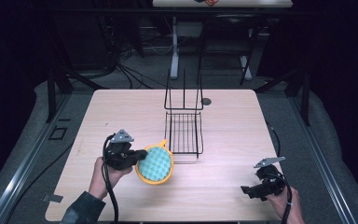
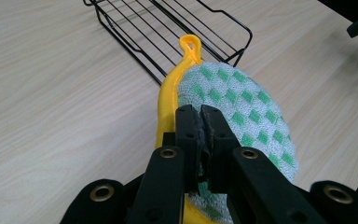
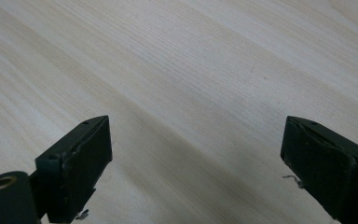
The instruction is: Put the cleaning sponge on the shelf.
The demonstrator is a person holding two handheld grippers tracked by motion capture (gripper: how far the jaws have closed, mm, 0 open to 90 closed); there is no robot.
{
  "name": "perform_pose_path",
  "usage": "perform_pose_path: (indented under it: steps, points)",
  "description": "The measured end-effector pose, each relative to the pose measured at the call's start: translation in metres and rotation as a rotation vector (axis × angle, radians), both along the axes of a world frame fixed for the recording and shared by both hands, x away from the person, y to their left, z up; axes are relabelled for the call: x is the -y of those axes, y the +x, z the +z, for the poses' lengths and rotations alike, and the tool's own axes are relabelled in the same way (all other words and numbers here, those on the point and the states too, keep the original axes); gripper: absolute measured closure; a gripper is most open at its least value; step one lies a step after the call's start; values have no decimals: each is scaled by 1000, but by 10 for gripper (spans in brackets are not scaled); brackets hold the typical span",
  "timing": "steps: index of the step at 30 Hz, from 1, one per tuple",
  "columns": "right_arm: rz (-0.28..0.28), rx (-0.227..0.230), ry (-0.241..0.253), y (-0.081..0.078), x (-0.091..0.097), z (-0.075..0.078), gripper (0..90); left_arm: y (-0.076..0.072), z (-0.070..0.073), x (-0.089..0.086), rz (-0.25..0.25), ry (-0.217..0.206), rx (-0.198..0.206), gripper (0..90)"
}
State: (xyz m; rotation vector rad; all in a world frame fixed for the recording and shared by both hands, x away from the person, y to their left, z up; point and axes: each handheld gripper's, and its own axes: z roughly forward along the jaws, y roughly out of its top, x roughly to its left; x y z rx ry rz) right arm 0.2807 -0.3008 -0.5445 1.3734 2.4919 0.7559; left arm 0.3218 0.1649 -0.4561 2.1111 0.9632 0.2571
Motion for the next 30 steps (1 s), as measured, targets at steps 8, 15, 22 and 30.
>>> perform_pose_path:
  steps: [8, 15, 22, 30]
  points:
    - [-2, 0, -1, 0, 0, 1, 84, 5, 4, 6, -11, 8, 12, 867]
    - [-1, -1, -2, 0, 0, 0, 85, 11, 7, 12, -25, 14, 15, 867]
    - [2, 1, -2, 0, 0, 0, 85, 18, 13, 17, -22, 5, 37, 868]
    - [8, 5, -13, 0, 0, 0, 85, 28, 19, 22, -23, -2, 49, 868]
